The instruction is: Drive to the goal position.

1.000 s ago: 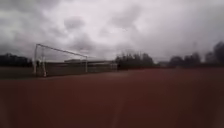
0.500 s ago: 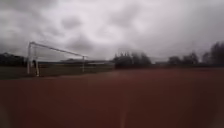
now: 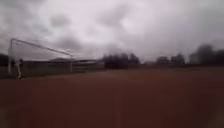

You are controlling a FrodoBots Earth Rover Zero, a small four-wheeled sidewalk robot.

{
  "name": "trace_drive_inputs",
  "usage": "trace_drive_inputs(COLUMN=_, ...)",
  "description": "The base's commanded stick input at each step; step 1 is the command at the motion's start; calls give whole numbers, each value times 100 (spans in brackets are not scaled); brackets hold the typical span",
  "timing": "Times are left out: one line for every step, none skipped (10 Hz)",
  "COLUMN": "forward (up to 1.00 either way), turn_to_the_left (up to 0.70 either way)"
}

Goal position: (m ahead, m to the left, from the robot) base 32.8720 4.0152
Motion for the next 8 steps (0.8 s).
trace_drive_inputs(forward=85, turn_to_the_left=-27)
trace_drive_inputs(forward=85, turn_to_the_left=-27)
trace_drive_inputs(forward=85, turn_to_the_left=-14)
trace_drive_inputs(forward=85, turn_to_the_left=0)
trace_drive_inputs(forward=85, turn_to_the_left=0)
trace_drive_inputs(forward=85, turn_to_the_left=0)
trace_drive_inputs(forward=85, turn_to_the_left=0)
trace_drive_inputs(forward=85, turn_to_the_left=0)
